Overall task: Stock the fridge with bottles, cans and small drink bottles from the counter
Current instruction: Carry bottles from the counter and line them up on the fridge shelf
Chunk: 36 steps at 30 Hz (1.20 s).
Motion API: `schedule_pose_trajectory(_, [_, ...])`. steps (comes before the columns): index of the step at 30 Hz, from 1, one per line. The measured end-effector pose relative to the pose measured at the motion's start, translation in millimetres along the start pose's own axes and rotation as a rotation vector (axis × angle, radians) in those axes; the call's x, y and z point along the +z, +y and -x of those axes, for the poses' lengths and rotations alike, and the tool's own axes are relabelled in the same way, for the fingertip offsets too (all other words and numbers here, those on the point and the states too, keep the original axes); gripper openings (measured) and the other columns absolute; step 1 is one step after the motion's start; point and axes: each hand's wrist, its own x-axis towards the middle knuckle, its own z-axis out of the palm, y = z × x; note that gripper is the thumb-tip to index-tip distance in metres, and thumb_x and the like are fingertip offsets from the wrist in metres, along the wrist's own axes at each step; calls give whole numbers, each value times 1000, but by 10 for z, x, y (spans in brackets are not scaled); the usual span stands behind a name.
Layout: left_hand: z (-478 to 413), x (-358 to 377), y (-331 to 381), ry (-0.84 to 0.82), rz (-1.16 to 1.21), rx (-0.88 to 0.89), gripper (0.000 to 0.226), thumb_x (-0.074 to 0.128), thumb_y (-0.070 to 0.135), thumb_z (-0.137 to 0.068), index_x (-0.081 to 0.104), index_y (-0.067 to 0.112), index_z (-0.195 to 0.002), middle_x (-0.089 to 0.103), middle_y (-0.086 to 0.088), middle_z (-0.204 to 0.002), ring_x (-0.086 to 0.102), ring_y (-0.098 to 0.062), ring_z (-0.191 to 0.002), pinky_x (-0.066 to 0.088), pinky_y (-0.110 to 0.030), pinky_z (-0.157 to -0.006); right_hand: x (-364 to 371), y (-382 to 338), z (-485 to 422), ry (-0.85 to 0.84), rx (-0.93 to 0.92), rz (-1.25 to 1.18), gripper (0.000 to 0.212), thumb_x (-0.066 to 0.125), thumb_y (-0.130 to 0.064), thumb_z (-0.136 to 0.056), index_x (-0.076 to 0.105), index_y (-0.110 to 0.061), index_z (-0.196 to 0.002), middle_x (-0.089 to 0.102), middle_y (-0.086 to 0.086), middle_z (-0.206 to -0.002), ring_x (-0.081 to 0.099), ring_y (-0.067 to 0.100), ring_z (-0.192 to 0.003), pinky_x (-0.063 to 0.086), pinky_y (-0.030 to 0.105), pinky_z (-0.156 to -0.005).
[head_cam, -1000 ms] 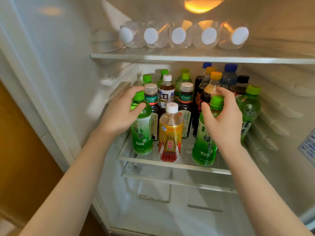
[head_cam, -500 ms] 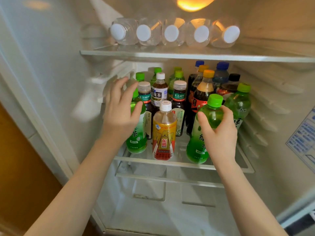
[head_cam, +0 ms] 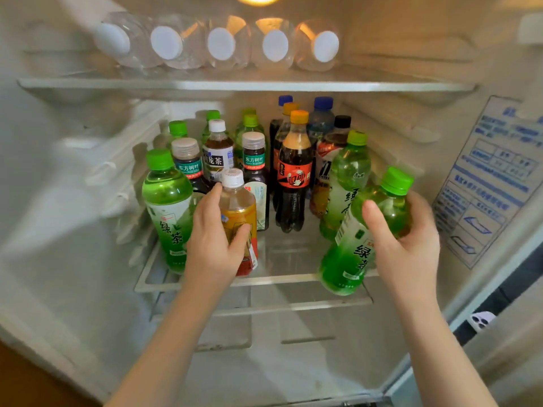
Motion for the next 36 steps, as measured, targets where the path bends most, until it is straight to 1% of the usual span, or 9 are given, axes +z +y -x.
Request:
schedule_pose_trajectory(2, [-64, 54, 27, -24, -19, 0, 70, 68, 20, -85, 30, 18, -144, 38, -5, -140, 34, -8, -124, 25, -19, -99, -75, 23, 11, 21, -2, 17, 52, 63, -51, -76, 55, -29, -122, 60, -32, -97, 59, -7, -92, 49, 22, -82])
schedule_pose_trajectory(6, [-142, 239, 155, -97, 38, 59, 66, 71, 20, -83, 34, 18, -138, 37, -2, -135, 29, 10, -110, 26, -12, -91, -167, 43, 68, 29, -20, 18, 44, 66, -49, -78, 55, -31, -117, 58, -39, -95, 57, -12, -90, 43, 5, -72])
schedule_pose_trajectory(9, [-175, 432, 283, -114, 89, 117, 65, 72, 21, -81, 37, 19, -135, 39, -1, -132, 32, 9, -107, 30, -12, -87, -175, 36, 111, 28, -27, 11, 40, 66, -47, -78, 52, -38, -113, 56, -43, -94, 56, -15, -89, 40, -2, -70])
schedule_pose_trajectory(13, [-228, 673, 409, -122, 103, 132, 66, 75, 26, -79, 39, 18, -134, 41, -2, -130, 41, -8, -116, 34, -15, -88, -159, 22, 119, 35, -20, -9, 47, 59, -56, -72, 53, -38, -115, 58, -39, -94, 58, -12, -89, 40, -1, -70])
schedule_pose_trajectory(19, [-252, 737, 405, -108, 85, 147, 71, 77, 34, -75, 40, 19, -134, 42, 0, -132, 39, -6, -118, 32, -12, -87, -121, 8, 87, 26, -40, -1, 47, 58, -56, -72, 53, -38, -116, 54, -46, -94, 54, -19, -90, 37, -4, -70])
schedule_pose_trajectory(23, [-229, 504, 305, -179, 131, 131, 70, 69, 40, -81, 34, 24, -139, 35, 7, -139, 40, -4, -125, 39, -18, -96, -44, -18, 83, 1, -56, -8, 48, 65, -53, -75, 51, -44, -119, 55, -44, -98, 55, -16, -93, 41, 7, -75])
schedule_pose_trajectory(27, [-357, -24, 175, 114, 63, 287, 35, 62, 20, -88, 57, 8, -120, 55, 2, -115, 57, -17, -107, 53, -41, -86, 69, -76, 113, -41, -68, -42, 51, 67, -57, -74, 52, -40, -120, 55, -44, -100, 56, -15, -95, 43, 3, -72])
schedule_pose_trajectory(31, [-509, -493, -78, 484, -174, 326, 20, 59, 12, -84, 65, 2, -100, 65, -12, -104, 56, -26, -101, 43, -34, -94, 232, -193, 151, -114, -81, -115, 57, 62, -58, -71, 54, -32, -121, 59, -36, -103, 58, -12, -94, 42, 0, -73])
schedule_pose_trajectory(36, [-469, -611, -289, 326, -62, 74, 60, 66, 24, -80, 45, 2, -132, 48, -13, -131, 44, -25, -124, 35, -45, -108, 623, -407, 202, -262, -135, -108, 49, 67, -54, -74, 53, -34, -116, 63, -29, -99, 60, -10, -91, 44, 5, -74])
